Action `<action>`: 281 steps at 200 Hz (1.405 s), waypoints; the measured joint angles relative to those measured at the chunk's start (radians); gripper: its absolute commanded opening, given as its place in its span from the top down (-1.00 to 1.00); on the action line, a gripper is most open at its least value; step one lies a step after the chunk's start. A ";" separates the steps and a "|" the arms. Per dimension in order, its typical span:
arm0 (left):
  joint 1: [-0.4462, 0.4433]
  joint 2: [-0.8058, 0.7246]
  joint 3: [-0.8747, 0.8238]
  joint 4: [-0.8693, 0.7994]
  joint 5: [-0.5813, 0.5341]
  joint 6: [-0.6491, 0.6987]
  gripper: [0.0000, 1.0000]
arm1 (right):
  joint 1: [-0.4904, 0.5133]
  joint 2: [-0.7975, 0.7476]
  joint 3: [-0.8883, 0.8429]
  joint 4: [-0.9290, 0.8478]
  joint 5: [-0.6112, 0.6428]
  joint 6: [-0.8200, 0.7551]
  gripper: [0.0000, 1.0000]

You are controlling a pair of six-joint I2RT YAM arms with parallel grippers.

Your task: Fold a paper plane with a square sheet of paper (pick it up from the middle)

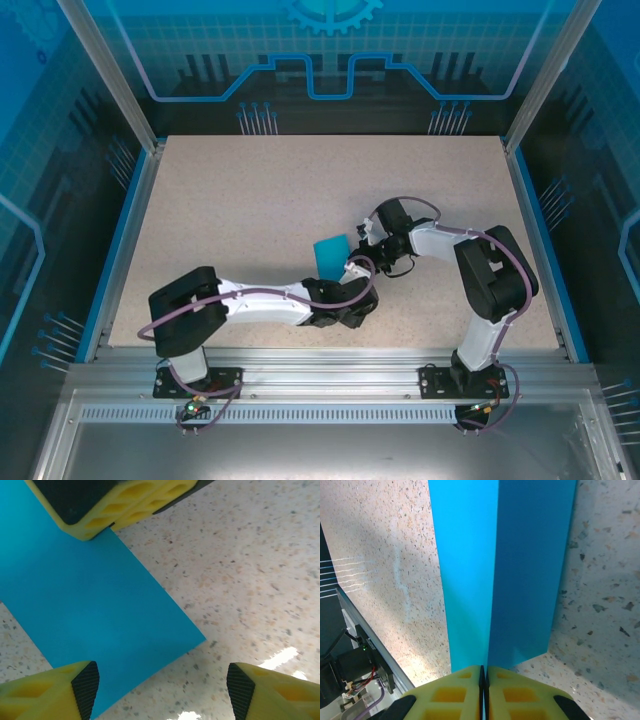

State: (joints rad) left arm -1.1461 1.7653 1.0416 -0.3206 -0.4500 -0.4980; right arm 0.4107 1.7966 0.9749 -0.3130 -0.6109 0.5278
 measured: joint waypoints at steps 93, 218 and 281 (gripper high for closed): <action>-0.003 0.027 0.040 -0.042 -0.161 -0.003 0.02 | -0.002 0.000 0.000 -0.001 0.001 0.004 0.75; 0.011 -0.026 -0.005 -0.031 -0.169 0.008 1.00 | -0.006 0.005 0.015 -0.019 0.001 0.003 0.67; 0.126 -0.119 -0.136 0.102 0.069 0.057 1.00 | -0.006 0.003 0.048 -0.077 0.053 -0.016 0.40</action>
State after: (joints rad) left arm -1.0199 1.6459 0.9058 -0.2188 -0.3813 -0.4408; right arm 0.4046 1.7992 1.0229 -0.3904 -0.5579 0.5117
